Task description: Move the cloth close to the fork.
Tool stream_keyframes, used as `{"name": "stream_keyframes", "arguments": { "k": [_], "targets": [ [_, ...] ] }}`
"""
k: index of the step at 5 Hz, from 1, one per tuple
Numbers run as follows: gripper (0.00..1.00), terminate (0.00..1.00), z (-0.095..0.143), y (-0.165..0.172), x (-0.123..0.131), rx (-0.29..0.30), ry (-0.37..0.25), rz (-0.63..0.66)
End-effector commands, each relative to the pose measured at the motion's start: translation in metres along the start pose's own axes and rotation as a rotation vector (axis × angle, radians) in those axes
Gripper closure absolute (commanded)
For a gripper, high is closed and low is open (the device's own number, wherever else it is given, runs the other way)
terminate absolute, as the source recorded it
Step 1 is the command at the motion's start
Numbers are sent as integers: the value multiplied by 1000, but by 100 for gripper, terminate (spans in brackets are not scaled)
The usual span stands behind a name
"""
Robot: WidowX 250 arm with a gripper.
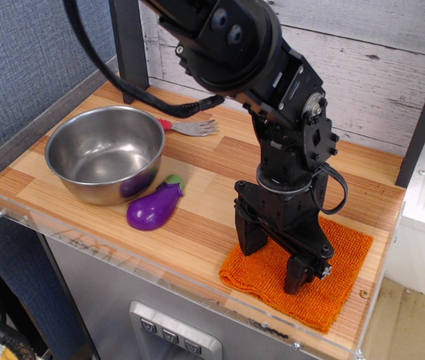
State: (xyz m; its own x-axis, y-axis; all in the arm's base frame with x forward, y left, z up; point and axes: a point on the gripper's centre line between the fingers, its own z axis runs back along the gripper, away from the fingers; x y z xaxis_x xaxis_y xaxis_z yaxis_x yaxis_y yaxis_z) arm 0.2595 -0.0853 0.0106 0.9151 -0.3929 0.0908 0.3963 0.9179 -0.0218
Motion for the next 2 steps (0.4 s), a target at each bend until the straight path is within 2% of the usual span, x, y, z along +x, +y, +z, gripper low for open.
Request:
{"name": "stream_keyframes", "arguments": {
  "k": [1,2],
  "targets": [
    [0,0,7,24,18,11,-47,65],
    [0,0,5,38,32,11,-54,103]
  ]
}}
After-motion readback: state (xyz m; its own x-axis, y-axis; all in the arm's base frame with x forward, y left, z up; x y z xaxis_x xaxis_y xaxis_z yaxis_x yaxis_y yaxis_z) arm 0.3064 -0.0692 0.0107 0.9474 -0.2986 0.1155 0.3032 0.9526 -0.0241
